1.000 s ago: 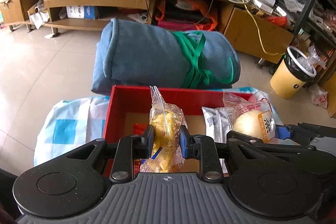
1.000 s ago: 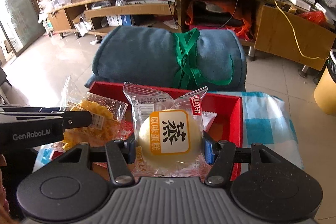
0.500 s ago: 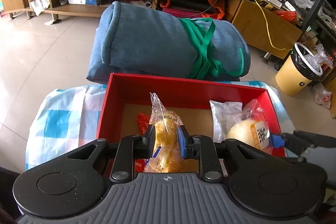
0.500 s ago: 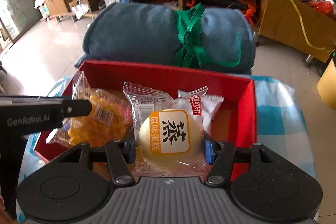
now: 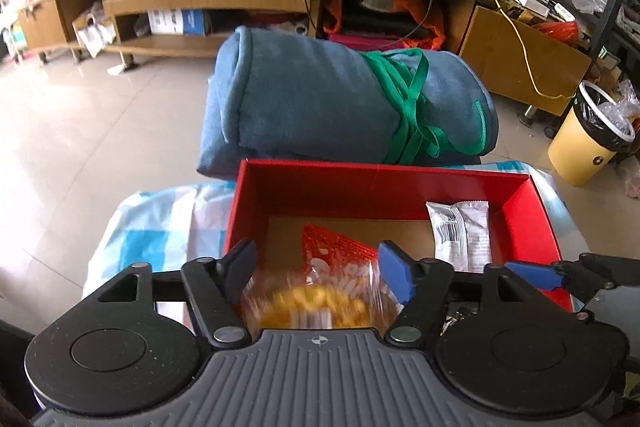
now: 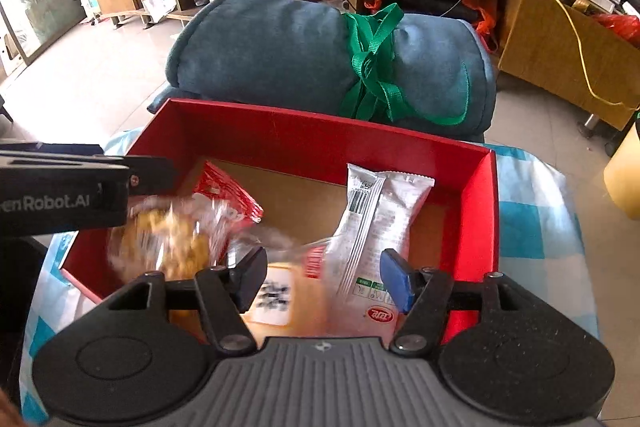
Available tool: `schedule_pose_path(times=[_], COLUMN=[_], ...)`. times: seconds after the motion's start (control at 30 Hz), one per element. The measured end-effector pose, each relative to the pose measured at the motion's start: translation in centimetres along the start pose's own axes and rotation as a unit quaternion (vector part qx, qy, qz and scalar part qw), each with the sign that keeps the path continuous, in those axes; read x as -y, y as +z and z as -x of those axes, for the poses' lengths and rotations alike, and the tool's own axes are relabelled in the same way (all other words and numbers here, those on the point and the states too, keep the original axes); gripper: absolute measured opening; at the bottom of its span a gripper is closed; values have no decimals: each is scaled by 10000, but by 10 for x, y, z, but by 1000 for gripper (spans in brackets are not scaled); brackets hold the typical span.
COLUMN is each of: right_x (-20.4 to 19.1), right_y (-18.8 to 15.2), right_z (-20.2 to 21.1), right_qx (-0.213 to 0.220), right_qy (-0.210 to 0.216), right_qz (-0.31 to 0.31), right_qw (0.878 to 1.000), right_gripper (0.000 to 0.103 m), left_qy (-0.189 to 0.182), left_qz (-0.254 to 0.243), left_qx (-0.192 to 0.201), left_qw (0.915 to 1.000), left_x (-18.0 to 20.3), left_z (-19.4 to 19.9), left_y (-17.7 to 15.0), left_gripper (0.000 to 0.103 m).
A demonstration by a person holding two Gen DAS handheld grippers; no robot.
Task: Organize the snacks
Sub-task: 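Open both tools to release the bags in the box and lift away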
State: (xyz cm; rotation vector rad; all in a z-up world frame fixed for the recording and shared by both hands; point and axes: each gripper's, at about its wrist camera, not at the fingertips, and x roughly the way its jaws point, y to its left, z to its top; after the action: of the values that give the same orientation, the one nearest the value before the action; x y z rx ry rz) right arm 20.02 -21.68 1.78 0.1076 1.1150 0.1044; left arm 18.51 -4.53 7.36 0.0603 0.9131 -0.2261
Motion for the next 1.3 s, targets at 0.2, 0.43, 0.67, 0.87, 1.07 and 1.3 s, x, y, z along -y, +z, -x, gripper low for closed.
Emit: schedule_pose_path(times=[0.2,0.43,0.67,0.87,1.07,1.3], right_x=[5,8,6,0,-5,-3], right_y=[-2,-7,-17,-33,-52,-67], right_z=[14,33,48,61,68,79], right_qx=[116,240,272,246,109,71], right_qy=[-52,-120,-157,-117,-31,49], right_qz=[-81,-137,-100,-40,-22,-107], right_qw=[9999,9995,9995,9996,9999,9999], right_gripper=[59,62,63,65,65,66], left_qy=[222,348,448,383,216,-219], left_qz=[-256,-338,-334,-291,-343,-410], left_qx=[224,310,234,78,-180,-540], left_qw=[9992,9983,9982,9988,9990,9975], left_x=[6,8,4,-4,-4,-4], left_z=[13,25,32,43,46,36], left_y=[-5,-11,-23,-42,-63,-79], left_gripper=[81,82,82,82,82,82])
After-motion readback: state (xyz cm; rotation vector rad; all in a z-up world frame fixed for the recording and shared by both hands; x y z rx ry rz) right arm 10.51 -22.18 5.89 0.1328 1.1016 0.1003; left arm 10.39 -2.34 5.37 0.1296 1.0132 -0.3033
